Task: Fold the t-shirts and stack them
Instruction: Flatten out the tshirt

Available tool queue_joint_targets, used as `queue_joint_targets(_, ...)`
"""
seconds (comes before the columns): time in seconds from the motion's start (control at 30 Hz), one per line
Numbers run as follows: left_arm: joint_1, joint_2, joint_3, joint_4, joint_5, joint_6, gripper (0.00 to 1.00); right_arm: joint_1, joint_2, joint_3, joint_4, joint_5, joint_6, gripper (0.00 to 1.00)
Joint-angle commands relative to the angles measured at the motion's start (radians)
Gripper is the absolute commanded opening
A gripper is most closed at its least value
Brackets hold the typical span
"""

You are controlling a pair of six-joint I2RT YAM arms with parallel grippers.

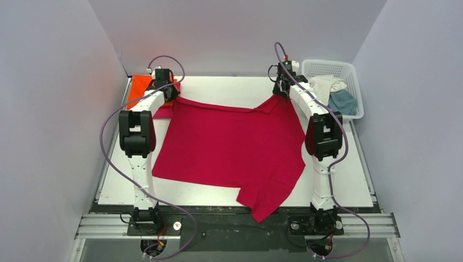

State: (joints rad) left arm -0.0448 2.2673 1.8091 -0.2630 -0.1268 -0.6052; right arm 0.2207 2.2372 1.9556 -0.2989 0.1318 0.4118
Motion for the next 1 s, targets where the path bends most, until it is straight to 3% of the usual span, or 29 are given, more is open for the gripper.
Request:
queue_joint_targets(0.0, 0.002, 0.018, 0.083, -0.028, -0.017, 0.025, 0.00, -0.014, 0.000, 0.056, 0.015, -0.005, 0.025, 0.00)
queue_joint_targets(0.23, 0.000, -0.020, 0.048, -0.033, -0.011, 0.034, 0.00, -0.018, -0.062, -0.011, -0.008, -0.017, 0.034, 0.00)
queue_joint_targets(0.4, -0.004, -0.017, 0.079, -0.040, -0.012, 0.042, 0.00, -0.025, -0.044, 0.030, -0.042, -0.007, 0.039, 0.00)
queue_joint_targets(0.5, -0.004, 0.015, 0.160, -0.081, -0.014, 0.037, 0.13, -0.036, 0.017, 0.135, -0.030, -0.040, 0.057, 0.02)
queue_joint_targets(0.6, -0.005, 0.046, 0.260, -0.156, -0.015, 0.031, 0.39, -0.052, 0.084, 0.262, -0.038, -0.110, 0.103, 0.15)
queue_joint_targets(0.67, -0.006, 0.037, 0.319, -0.175, 0.018, 0.020, 0.56, -0.059, 0.078, 0.326, -0.027, -0.122, 0.107, 0.35)
queue_joint_targets(0.7, -0.007, 0.029, 0.340, -0.174, 0.036, 0.016, 0.61, -0.062, 0.070, 0.330, -0.022, -0.123, 0.105, 0.51)
queue_joint_targets(0.73, -0.011, 0.007, 0.346, -0.170, 0.069, 0.015, 0.73, -0.062, 0.040, 0.311, -0.020, -0.123, 0.099, 0.58)
queue_joint_targets(0.77, -0.016, -0.007, 0.347, -0.169, 0.080, 0.016, 0.76, -0.063, 0.020, 0.292, -0.010, -0.150, 0.093, 0.67)
queue_joint_targets(0.8, -0.027, -0.035, 0.346, -0.168, 0.089, 0.020, 0.79, -0.062, -0.028, 0.231, -0.001, -0.158, 0.087, 0.69)
queue_joint_targets(0.97, -0.077, -0.145, 0.290, -0.210, 0.041, 0.060, 0.82, -0.059, -0.195, 0.003, 0.011, -0.226, 0.096, 0.74)
